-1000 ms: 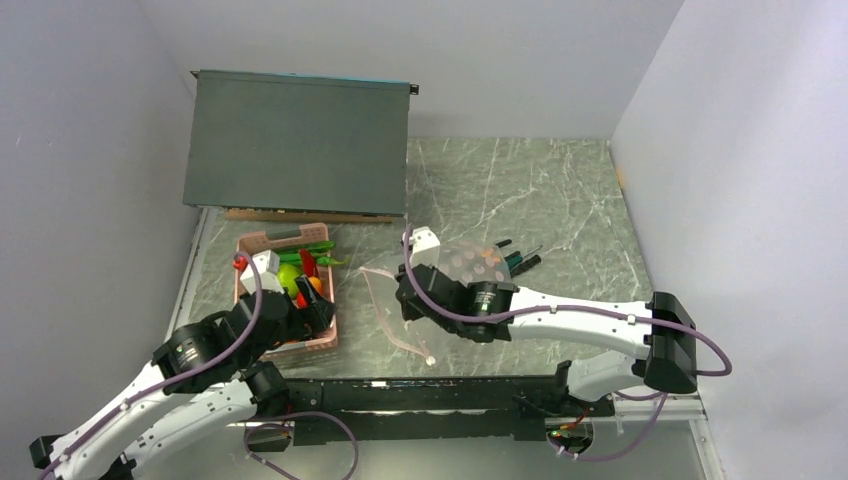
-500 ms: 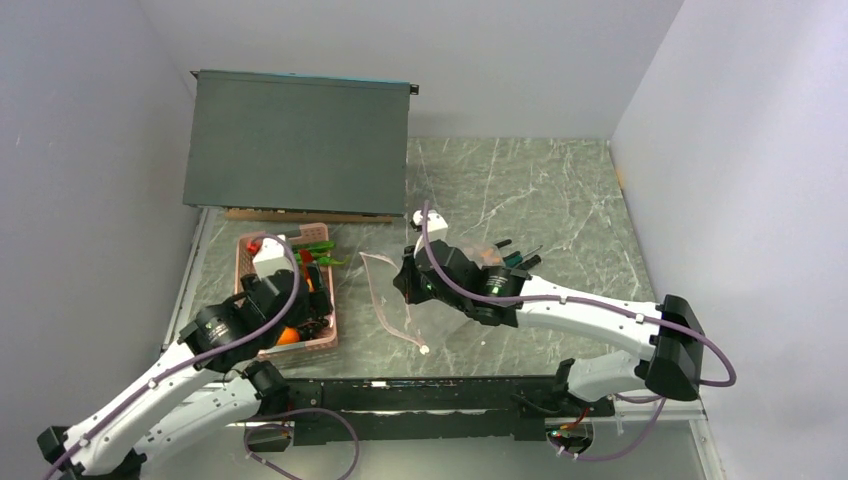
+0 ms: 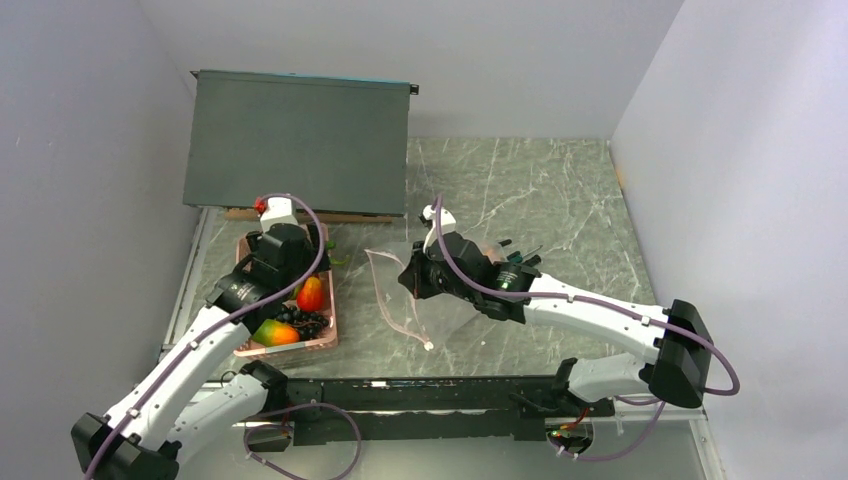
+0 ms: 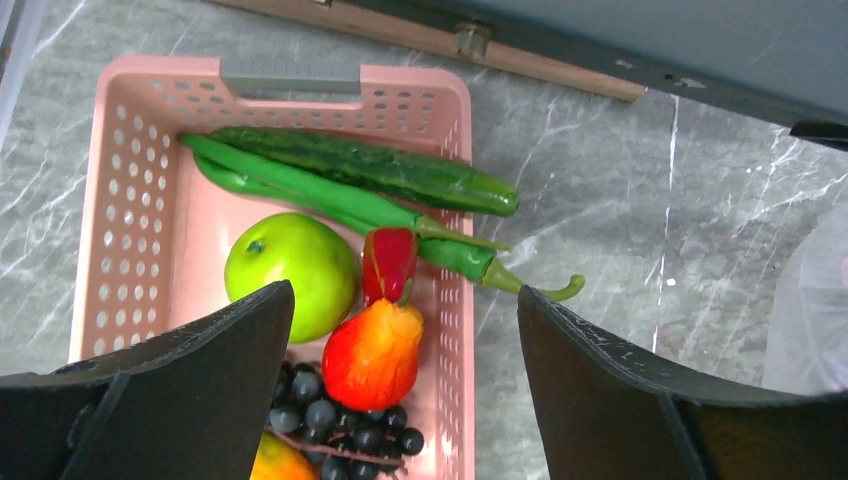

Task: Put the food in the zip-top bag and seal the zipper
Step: Pick up the fake vegetable from the bin.

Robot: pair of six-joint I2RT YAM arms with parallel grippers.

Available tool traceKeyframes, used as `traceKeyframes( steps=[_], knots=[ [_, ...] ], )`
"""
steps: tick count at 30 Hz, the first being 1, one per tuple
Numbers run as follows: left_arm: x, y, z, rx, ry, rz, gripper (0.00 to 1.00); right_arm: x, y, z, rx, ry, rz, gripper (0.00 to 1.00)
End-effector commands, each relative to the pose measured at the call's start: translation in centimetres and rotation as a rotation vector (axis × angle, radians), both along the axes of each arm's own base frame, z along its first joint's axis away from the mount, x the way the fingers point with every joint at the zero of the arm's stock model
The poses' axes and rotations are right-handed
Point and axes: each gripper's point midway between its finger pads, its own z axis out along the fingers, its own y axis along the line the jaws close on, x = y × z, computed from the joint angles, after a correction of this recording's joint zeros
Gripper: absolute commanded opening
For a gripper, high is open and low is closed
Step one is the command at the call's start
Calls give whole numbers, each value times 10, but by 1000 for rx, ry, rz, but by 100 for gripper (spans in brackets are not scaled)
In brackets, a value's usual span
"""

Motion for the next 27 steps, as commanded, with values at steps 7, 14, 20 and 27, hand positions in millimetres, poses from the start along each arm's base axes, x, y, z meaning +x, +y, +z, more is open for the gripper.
traceKeyframes(
  steps=[7,14,20,27],
  knots=[
    [30,-3,-3,64,-72,-7,65,-9,10,18,93,-6,75,0],
    [33,0,-18,130,-7,-1,48,-8,9,17,99,-4,72,0],
    [32,3,-25,163,20,1,31,-7,8,20,104,-9,64,0],
    [26,10,-1,205,-7,-24,1,-6,9,20,100,-3,61,0]
  ],
)
